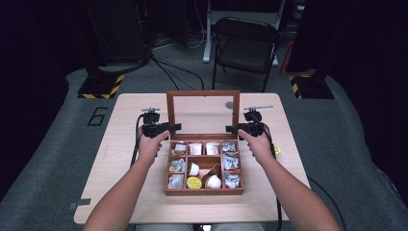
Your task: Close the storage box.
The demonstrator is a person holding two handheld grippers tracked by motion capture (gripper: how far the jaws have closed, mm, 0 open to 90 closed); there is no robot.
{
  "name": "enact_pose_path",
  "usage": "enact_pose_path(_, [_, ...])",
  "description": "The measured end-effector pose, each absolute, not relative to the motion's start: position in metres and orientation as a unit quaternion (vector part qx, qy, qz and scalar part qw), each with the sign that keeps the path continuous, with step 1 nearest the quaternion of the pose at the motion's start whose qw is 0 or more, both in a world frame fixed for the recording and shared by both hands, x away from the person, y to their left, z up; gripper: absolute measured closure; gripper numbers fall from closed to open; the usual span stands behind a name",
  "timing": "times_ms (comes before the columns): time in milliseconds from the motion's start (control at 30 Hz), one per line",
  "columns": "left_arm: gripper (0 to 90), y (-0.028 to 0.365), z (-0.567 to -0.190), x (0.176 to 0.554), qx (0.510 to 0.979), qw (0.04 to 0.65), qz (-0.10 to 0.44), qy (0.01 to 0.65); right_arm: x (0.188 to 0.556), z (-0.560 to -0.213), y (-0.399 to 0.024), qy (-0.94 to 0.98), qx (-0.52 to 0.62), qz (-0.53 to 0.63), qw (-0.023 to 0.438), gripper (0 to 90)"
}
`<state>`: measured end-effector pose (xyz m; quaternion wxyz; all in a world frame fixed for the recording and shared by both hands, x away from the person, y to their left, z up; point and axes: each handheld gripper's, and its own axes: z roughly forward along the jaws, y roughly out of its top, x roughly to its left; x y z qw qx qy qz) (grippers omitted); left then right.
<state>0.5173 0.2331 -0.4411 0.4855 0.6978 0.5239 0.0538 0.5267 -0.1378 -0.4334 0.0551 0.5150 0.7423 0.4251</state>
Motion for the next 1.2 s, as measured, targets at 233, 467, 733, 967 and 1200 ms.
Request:
enact_pose_path(233, [40.1,0.237,-0.429,0.510,0.688,0.508,0.062,0.515,0.522,-0.426,-0.142,0.739,0.507,0.441,0.055,36.5])
enact_pose_path(467, [40.1,0.237,-0.419,0.501,0.688,0.519,0.068,0.502,0.514,-0.417,-0.146,0.738,0.496,0.455,0.059,37.7])
enact_pose_path(733, [40.0,0.237,-0.407,0.495,0.696,0.529,0.070,0.481,0.505,-0.409,-0.149,0.741,0.482,0.464,0.061,38.6])
enact_pose_path(967, [39.6,0.237,-0.400,0.491,0.709,0.522,0.072,0.469,0.499,-0.399,-0.153,0.744,0.471,0.469,0.065,38.6])
enact_pose_path(1200, [38.9,0.238,-0.397,0.483,0.715,0.520,0.073,0.461,0.492,-0.386,-0.155,0.747,0.463,0.472,0.067,38.8])
